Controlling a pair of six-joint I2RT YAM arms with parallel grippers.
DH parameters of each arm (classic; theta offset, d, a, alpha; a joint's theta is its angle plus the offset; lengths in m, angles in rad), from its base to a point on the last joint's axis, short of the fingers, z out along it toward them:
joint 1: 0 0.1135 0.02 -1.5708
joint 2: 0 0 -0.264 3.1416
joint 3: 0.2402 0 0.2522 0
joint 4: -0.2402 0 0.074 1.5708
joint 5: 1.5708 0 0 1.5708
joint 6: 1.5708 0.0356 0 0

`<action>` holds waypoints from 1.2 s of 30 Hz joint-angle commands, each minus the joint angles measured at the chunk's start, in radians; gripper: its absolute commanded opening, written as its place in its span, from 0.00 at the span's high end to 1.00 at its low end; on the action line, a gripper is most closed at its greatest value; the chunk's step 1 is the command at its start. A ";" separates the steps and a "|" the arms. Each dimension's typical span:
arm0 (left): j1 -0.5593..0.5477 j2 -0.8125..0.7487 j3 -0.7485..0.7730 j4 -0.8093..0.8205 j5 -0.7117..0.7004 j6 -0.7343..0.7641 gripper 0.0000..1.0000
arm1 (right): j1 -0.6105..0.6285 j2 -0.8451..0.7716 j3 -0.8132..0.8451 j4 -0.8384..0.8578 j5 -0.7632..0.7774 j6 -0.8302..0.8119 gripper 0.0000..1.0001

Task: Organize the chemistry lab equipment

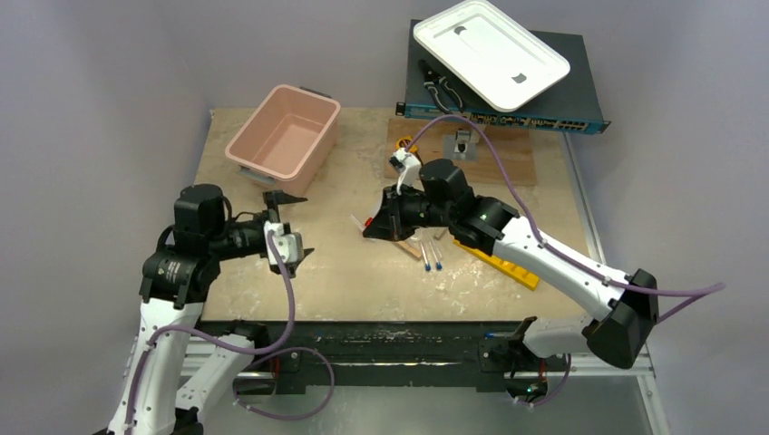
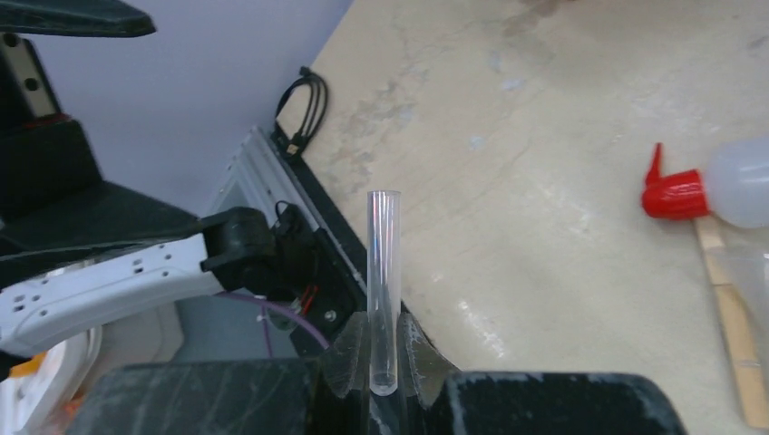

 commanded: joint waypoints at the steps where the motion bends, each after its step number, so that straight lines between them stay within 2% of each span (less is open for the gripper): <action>1: -0.062 -0.079 -0.132 0.229 -0.043 0.271 0.00 | 0.043 0.050 0.119 0.030 -0.136 0.045 1.00; 4: -0.115 -0.148 -0.231 0.235 -0.065 0.512 0.00 | 0.062 0.095 0.182 0.012 -0.164 0.064 1.00; 6: -0.127 -0.194 -0.298 0.284 -0.054 0.607 0.00 | 0.073 0.108 0.211 0.003 -0.173 0.071 1.00; 16: -0.144 -0.243 -0.380 0.521 -0.061 0.561 0.08 | 0.094 0.137 0.236 0.001 -0.205 0.095 1.00; 18: -0.150 -0.238 -0.378 0.506 -0.068 0.576 0.10 | 0.099 0.151 0.246 0.002 -0.204 0.101 1.00; 22: -0.159 -0.220 -0.360 0.487 -0.078 0.593 0.21 | 0.104 0.171 0.261 0.038 -0.207 0.125 1.00; 30: -0.173 -0.176 -0.324 0.448 -0.130 0.599 0.31 | 0.107 0.212 0.281 0.086 -0.226 0.158 1.00; 33: -0.172 -0.173 -0.328 0.440 -0.139 0.602 0.39 | 0.108 0.220 0.280 0.099 -0.232 0.165 1.00; 36: -0.172 -0.173 -0.337 0.445 -0.146 0.612 0.54 | 0.108 0.234 0.287 0.102 -0.242 0.170 1.00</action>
